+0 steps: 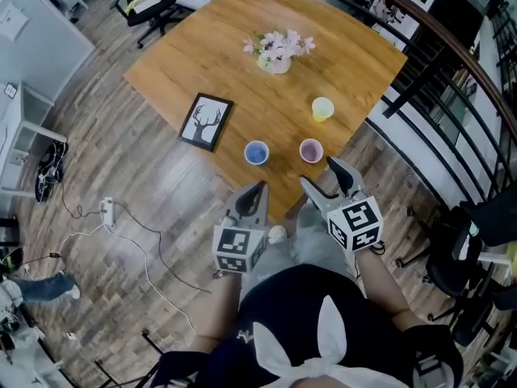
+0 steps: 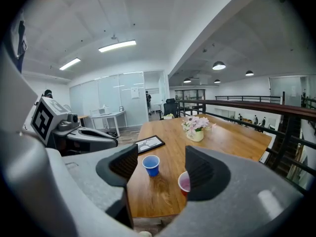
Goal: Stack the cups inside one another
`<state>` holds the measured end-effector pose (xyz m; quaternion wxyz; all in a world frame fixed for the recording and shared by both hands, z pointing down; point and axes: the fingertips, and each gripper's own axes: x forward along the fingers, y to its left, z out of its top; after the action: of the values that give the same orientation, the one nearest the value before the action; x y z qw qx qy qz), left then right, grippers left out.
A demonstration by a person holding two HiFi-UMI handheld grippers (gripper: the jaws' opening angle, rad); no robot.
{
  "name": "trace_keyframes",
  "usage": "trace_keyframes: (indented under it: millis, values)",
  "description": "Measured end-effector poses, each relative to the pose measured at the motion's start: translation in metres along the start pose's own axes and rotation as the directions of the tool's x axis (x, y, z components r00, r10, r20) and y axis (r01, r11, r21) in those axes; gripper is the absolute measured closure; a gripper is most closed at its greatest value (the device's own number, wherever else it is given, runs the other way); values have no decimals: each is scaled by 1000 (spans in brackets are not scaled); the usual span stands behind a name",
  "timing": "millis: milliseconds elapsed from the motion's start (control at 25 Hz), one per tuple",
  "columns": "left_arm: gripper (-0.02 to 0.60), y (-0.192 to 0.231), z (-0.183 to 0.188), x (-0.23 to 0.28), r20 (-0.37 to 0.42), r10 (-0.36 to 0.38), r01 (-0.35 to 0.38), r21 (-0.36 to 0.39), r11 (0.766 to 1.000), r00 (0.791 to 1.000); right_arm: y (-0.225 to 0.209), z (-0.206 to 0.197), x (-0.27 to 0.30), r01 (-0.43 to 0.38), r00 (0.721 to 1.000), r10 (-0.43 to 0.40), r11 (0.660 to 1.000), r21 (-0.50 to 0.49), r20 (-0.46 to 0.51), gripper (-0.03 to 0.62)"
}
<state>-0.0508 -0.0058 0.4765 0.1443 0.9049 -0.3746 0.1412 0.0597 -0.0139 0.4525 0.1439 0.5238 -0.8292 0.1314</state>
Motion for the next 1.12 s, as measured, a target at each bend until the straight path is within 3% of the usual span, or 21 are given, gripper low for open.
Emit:
trace_keyframes:
  millis: [520, 880, 1120]
  values:
    - [561, 14, 7, 47, -20, 114, -115, -73, 991, 993, -43, -9, 49, -135, 985, 122, 985, -105, -121, 293]
    - [561, 20, 2, 64, -53, 175, -180, -100, 979, 983, -54, -42, 75, -258, 944, 220, 957, -135, -245, 275]
    - [561, 25, -5, 67, -84, 205, -214, -119, 970, 975, -65, -67, 89, -280, 919, 228, 951, -127, -321, 264]
